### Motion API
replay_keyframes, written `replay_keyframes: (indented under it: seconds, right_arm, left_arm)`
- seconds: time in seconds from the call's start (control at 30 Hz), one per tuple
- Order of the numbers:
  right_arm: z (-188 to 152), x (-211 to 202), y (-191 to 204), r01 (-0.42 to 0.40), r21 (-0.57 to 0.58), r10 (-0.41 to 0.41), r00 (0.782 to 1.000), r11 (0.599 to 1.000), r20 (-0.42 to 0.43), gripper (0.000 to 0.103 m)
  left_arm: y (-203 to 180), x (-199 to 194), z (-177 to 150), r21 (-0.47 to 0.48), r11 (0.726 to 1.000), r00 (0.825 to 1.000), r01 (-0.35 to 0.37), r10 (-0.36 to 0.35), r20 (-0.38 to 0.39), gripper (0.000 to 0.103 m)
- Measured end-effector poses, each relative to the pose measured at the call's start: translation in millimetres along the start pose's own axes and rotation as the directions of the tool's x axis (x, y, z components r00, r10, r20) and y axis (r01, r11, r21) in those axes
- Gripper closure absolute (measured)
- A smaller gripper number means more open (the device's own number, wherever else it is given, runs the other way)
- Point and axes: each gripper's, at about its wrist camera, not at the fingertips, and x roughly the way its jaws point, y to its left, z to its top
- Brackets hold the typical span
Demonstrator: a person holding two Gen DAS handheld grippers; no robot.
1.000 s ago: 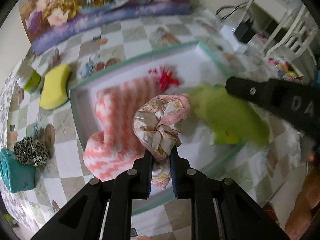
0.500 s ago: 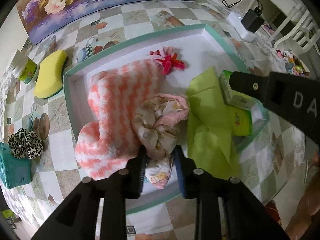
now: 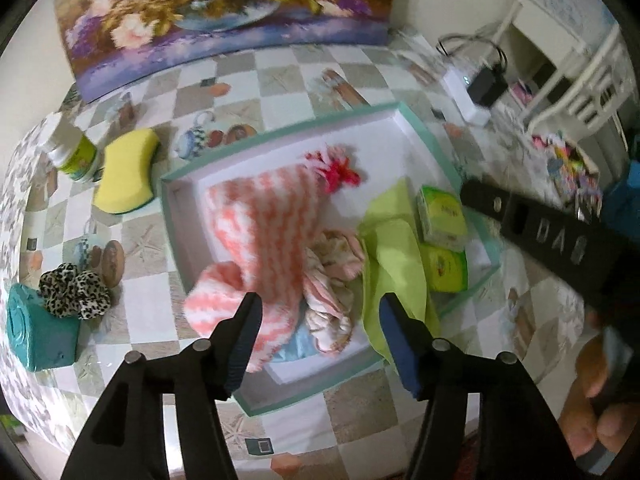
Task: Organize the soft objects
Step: 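Open both tools to drop the scrunchie and cloth into the tray, then move both tools back over the leopard scrunchie and yellow sponge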
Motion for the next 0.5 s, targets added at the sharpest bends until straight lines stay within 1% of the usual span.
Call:
replay_keyframes:
  seconds: [0.03,0.07,0.1,0.13,0.17,0.23,0.33,0.37,0.4,0.43,0.5]
  right_arm:
    - [0.3,0.0,-0.3,0.009,-0.002,-0.009,1.0,1.0,-0.002,0.078]
    - [0.3,0.1,-0.4,0.016,-0.004,-0.016,1.0,1.0,-0.003,0.074]
    - [0.3,0.3,-0.5,0.022,-0.005,-0.022,1.0,1.0,-0.003,0.067]
    - [0.3,0.6,-0.9,0.025,-0.004,-0.025,1.0,1.0,-0.005,0.061]
    - [0.1,1.0,-0.9,0.026,-0.003,-0.026,1.0,1.0,-0.007,0.058]
    - [-0.1,0.9,-1.0,0.028,-0.003,-0.028,1.0,1.0,-0.009,0.044]
    - [-0.3,0.9,0.2,0.037,-0.008,-0.037,0.999,0.999,-0.008,0.038]
    - [-0.4,1.2,0.4,0.039,-0.009,-0.039,0.999,0.999,-0.01,0.037]
    - [-0.6,1.5,0.5,0.044,-0.009,-0.044,0.999,0.999,-0.009,0.032]
    - [-0.6,1.8,0.5,0.047,-0.009,-0.047,0.999,0.999,-0.01,0.027]
    - [-0.7,2.4,0.4,0.053,-0.008,-0.054,0.999,0.999,-0.011,0.026]
  left_arm:
    - [4.6,-2.6,1.3,-0.014,1.0,1.0,-0.001,0.001,0.01,0.038]
    - [10.9,-6.4,2.8,-0.032,0.999,1.0,-0.007,0.008,0.024,0.035]
    - [15.0,-8.7,3.8,-0.044,0.999,0.999,-0.01,0.011,0.032,0.032]
    - [20.0,-11.3,5.1,-0.058,0.998,0.999,-0.01,0.012,0.039,0.031]
    - [27.8,-14.9,7.0,-0.082,0.997,0.999,-0.005,0.009,0.051,0.03]
    - [41.0,-19.6,9.3,-0.124,0.992,0.998,0.003,0.005,0.067,0.029]
    - [57.6,-22.3,12.1,-0.169,0.986,0.997,-0.007,0.02,0.079,0.027]
    - [64.7,-23.0,12.9,-0.192,0.981,0.996,-0.012,0.028,0.082,0.023]
    - [69.5,-23.2,13.5,-0.207,0.978,0.996,-0.015,0.033,0.085,0.019]
    - [75.1,-24.0,13.8,-0.222,0.975,0.996,-0.017,0.037,0.087,0.018]
    - [89.5,-26.1,14.8,-0.263,0.965,0.995,-0.017,0.043,0.094,0.018]
